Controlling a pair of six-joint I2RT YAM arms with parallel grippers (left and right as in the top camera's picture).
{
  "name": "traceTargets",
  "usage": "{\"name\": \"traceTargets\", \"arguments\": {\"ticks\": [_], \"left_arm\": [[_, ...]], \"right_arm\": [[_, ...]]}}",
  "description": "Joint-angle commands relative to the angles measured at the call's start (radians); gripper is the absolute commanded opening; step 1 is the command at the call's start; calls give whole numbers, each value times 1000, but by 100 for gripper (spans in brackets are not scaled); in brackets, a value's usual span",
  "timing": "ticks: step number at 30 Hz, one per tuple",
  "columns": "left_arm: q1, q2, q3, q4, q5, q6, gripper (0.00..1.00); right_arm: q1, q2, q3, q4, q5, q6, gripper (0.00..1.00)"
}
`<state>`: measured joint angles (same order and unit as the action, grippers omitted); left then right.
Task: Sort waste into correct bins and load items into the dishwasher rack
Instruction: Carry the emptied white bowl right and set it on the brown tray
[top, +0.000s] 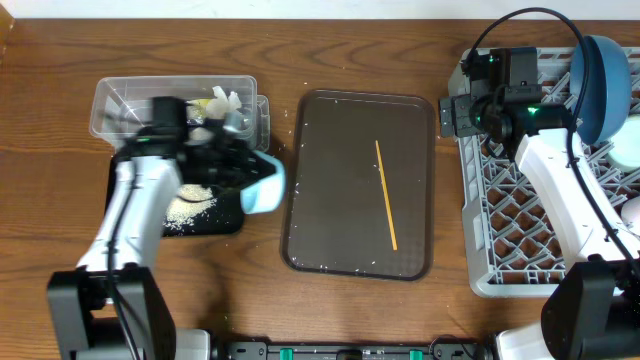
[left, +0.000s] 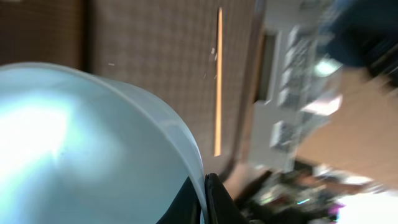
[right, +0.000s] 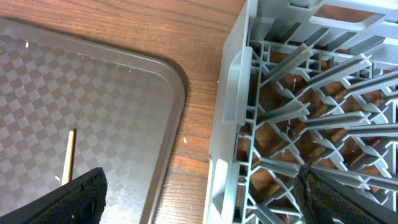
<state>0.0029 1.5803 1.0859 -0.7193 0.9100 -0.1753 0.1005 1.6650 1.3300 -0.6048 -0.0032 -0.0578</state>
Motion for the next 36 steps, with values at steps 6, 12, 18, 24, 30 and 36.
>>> {"name": "traceTargets", "arguments": {"ticks": [6, 12, 18, 24, 30, 36], "left_arm": [[-290, 7, 5, 170, -332, 37, 6], [-441, 45, 5, 360, -455, 32, 7], [-527, 103, 5, 472, -459, 32, 11], [-544, 125, 5, 471, -459, 32, 29], [-492, 65, 5, 444, -459, 32, 34], [-334, -81, 5, 284, -459, 33, 37]], "right_arm": [[3, -24, -2, 3, 6, 13, 95], [4, -24, -2, 2, 6, 13, 95], [4, -24, -2, -2, 6, 13, 95], [4, -24, -2, -13, 7, 13, 95], [4, -24, -2, -16, 6, 12, 99], [4, -24, -2, -4, -74, 12, 99]]}}
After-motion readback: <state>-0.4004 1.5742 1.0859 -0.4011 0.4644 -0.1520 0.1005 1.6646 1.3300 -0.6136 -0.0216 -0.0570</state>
